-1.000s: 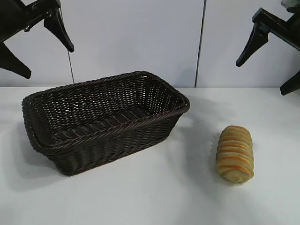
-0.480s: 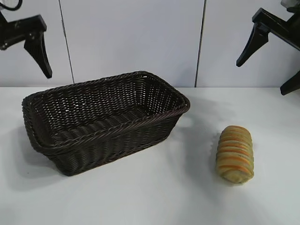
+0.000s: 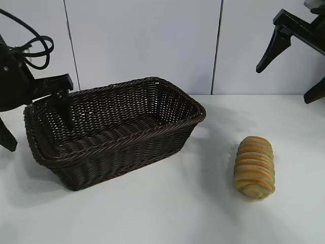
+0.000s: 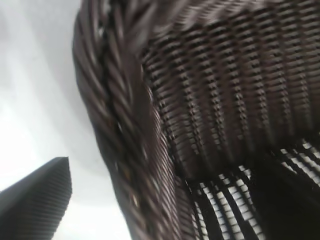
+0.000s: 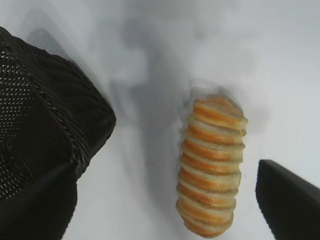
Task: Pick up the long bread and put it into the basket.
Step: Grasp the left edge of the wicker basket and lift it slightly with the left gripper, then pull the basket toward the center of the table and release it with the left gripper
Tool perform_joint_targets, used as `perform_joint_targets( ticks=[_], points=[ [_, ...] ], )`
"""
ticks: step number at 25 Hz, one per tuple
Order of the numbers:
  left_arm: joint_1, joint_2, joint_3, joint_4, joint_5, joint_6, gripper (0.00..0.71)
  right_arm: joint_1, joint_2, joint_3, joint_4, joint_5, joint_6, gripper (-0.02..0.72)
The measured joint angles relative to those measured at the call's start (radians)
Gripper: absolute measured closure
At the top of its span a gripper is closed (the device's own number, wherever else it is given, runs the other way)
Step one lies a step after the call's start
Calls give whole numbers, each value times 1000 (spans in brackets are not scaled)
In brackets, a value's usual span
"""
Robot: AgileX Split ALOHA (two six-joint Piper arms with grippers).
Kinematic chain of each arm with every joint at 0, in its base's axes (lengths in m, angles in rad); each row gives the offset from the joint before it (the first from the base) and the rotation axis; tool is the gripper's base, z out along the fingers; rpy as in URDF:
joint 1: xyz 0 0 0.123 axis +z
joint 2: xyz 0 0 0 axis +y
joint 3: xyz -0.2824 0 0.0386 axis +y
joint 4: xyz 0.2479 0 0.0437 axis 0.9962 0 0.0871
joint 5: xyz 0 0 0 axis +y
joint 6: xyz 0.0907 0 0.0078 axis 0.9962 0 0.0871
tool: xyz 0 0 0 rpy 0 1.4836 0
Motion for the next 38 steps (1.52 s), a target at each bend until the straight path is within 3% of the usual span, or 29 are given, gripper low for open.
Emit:
perform_joint_targets(
  ticks=[2, 7, 9, 16, 24, 32, 38],
  points=[
    [0, 0, 0, 0, -9, 0, 109, 0, 0, 0, 0, 0, 0, 8],
    [1, 1, 0, 0, -17, -3, 530, 0, 0, 0, 0, 0, 0, 8],
    [3, 1, 0, -19, -42, -20, 602, 0, 0, 0, 0, 0, 0, 8],
    [3, 2, -26, -18, -2, -10, 611, 0, 0, 0, 0, 0, 0, 8],
    [3, -15, -203, 13, 165, 85, 611, 0, 0, 0, 0, 1, 0, 8],
    [-2, 10, -292, -141, 229, 280, 611, 0, 0, 0, 0, 1, 0, 8],
    [-4, 100, -293, -145, 228, 311, 611, 0, 0, 0, 0, 2, 0, 8]
  ],
)
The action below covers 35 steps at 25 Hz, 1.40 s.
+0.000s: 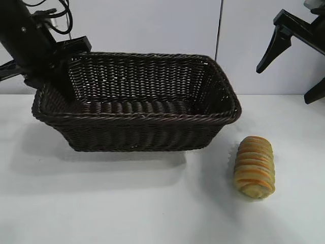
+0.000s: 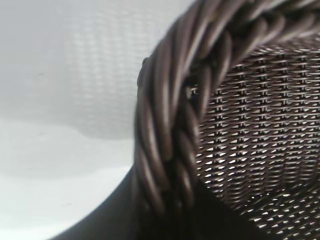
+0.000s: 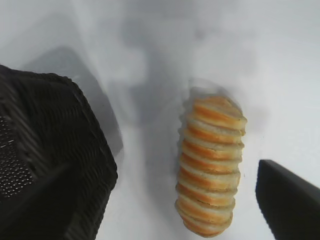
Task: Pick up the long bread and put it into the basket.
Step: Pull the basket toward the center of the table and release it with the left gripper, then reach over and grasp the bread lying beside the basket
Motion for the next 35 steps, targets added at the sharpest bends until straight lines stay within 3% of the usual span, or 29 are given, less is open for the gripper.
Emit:
perform_joint_targets(
  ticks=[7, 9, 11, 14, 15, 18, 24, 29, 35],
  points=[
    [0, 71, 0, -17, -18, 4, 611, 0, 0, 0, -3, 0, 0, 8],
    [0, 71, -1, -22, -18, 4, 581, 0, 0, 0, -3, 0, 0, 8],
    [0, 71, -1, -26, -16, 4, 441, 0, 0, 0, -3, 0, 0, 8],
    [0, 52, -3, -22, -9, 4, 152, 0, 0, 0, -3, 0, 0, 8],
    [0, 44, -9, -16, -4, 4, 100, 0, 0, 0, -3, 0, 0, 8],
    [1, 8, -47, 20, 33, -9, 38, 0, 0, 0, -3, 0, 0, 8],
    [18, -41, -192, 148, 138, -50, 18, 0, 0, 0, -3, 1, 0, 8],
    [119, -43, -313, 243, 209, -59, 16, 0, 0, 0, -3, 5, 0, 8],
    [323, -43, -382, 409, 271, -45, 16, 0, 0, 0, -3, 7, 0, 8]
  ],
)
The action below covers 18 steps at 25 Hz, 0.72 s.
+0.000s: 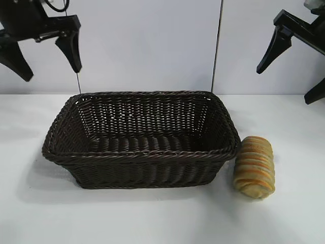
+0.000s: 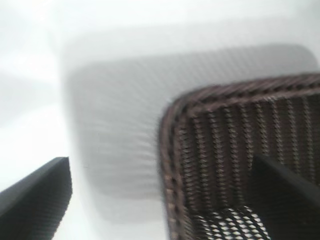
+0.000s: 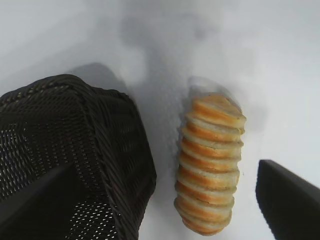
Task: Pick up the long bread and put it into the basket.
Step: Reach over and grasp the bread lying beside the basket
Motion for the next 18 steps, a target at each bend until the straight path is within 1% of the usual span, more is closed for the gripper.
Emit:
perform_joint_targets(
  ticks=[4, 8, 11, 18],
  points=[
    [123, -1, -11, 20, 33, 19, 16, 0, 0, 0, 0, 0, 0, 8],
    [206, -31, -11, -43, 60, 51, 16, 0, 0, 0, 0, 0, -5, 8],
    [234, -109, -11, -100, 62, 88, 16, 0, 0, 0, 0, 0, -8, 8],
    [238, -409, -11, -128, 77, 130, 16, 0, 0, 0, 0, 0, -23, 8]
  ],
)
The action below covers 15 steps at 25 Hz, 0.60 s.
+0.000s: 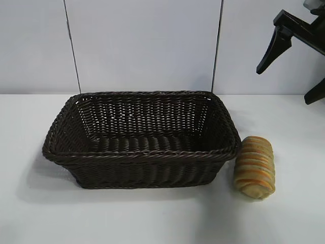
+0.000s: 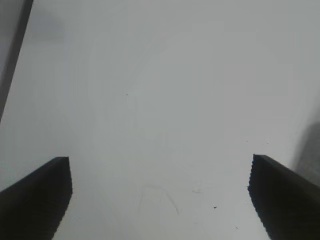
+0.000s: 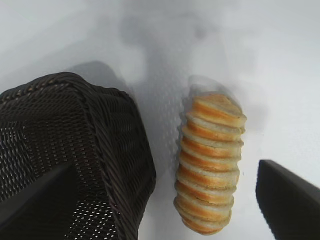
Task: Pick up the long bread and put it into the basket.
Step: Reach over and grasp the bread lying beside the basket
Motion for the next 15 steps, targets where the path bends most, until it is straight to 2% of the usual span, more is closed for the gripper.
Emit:
perform_joint_targets(
  ticks=[4, 6, 12, 15],
  points=[
    [-4, -191, -3, -1, 11, 1, 16, 0, 0, 0, 0, 0, -7, 8],
    [-26, -279, -4, 0, 14, 1, 16, 0, 0, 0, 0, 0, -12, 8],
    [-187, -516, 11, 0, 28, 2, 16, 0, 0, 0, 0, 0, -26, 8],
    [-227, -661, 93, 19, 30, 12, 16, 0, 0, 0, 0, 0, -31, 8]
  ],
)
